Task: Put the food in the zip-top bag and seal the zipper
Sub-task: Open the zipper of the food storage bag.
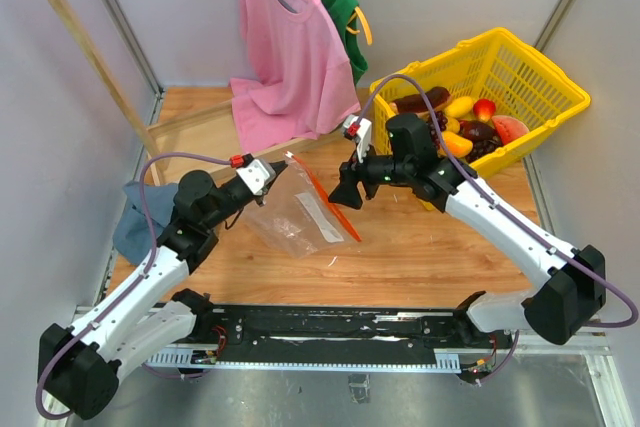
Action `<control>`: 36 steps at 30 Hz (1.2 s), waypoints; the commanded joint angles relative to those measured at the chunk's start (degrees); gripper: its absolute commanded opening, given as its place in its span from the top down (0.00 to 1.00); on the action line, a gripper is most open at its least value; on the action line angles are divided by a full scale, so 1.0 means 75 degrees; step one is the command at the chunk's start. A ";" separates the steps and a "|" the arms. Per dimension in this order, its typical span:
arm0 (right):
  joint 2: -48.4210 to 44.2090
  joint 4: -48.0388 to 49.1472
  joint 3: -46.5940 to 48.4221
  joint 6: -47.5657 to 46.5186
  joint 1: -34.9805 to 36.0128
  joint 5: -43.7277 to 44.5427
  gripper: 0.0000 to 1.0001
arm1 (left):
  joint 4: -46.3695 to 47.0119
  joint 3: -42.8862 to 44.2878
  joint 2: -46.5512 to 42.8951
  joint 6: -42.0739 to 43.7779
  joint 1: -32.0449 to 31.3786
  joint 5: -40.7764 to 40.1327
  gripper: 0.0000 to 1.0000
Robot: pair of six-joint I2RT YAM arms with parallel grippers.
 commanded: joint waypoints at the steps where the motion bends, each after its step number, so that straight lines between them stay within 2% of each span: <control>1: -0.0102 0.0385 -0.0156 0.0169 0.0196 0.0024 0.35 | 0.0113 0.0118 0.0048 -0.0016 -0.0080 -0.0165 1.00; 7: -0.0052 0.0496 -0.0287 0.0206 0.0212 0.0140 0.36 | 0.0144 0.0125 0.0058 -0.0053 -0.0080 -0.0149 1.00; 14: -0.0148 0.0520 -0.0506 0.0019 0.0212 0.0495 0.47 | 0.0180 0.0078 -0.0007 -0.0055 -0.0083 -0.0019 1.00; 26: 0.0062 0.1495 -0.0917 0.0341 0.0367 -0.0034 0.47 | 0.0231 0.0151 0.0094 -0.0241 -0.0093 0.0029 1.00; 29: 0.0215 0.1590 -0.0855 0.0364 0.0385 -0.0137 0.59 | 0.0242 0.0165 0.0137 -0.0320 -0.0091 0.0072 1.00; 34: 0.0205 0.1543 -0.0738 0.0376 0.0391 -0.0150 0.97 | 0.0281 0.0194 0.0209 -0.0630 -0.0094 -0.0026 0.99; 36: 0.0083 0.1443 -0.0717 0.0376 0.0391 0.0074 0.99 | 0.0225 0.0272 0.0231 -0.0895 -0.0091 -0.0226 0.89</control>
